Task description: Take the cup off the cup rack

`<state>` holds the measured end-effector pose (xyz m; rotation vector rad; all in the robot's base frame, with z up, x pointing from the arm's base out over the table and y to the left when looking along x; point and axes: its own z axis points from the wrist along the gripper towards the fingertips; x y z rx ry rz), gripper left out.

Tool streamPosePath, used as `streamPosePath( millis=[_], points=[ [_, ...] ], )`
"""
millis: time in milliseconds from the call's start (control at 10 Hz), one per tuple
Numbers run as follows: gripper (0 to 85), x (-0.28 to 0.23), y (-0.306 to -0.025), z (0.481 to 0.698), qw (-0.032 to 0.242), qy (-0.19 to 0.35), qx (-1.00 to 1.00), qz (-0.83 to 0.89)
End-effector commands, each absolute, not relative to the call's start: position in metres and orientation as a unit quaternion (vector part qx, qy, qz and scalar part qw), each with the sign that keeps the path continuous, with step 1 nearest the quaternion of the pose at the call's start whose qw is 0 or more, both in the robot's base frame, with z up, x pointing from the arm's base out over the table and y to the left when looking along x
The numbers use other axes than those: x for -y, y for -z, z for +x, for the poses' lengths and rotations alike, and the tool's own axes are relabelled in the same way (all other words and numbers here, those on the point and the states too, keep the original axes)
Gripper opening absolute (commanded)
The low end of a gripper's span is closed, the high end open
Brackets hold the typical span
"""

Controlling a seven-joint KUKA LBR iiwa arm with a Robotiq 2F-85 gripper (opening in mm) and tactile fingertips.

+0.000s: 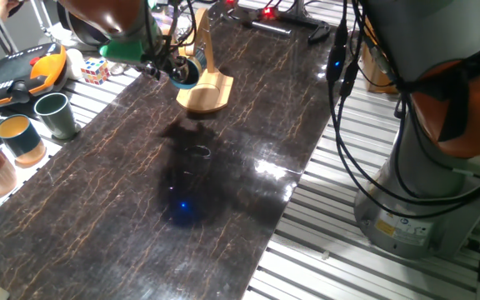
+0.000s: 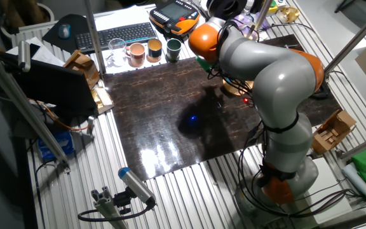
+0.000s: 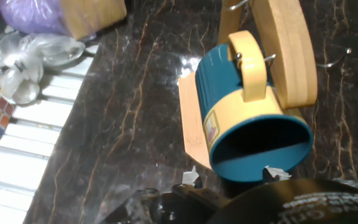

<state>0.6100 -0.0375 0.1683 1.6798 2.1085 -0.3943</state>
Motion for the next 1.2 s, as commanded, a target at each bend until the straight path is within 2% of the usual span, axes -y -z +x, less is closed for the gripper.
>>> streamPosePath(
  millis=[0,1100],
  points=[
    [52.3,0.04,-0.167,0.611,0.207,0.141,-0.757,0.603],
    [41.7,0.053,-0.156,0.624,0.207,0.146,-0.755,0.604]
  ],
)
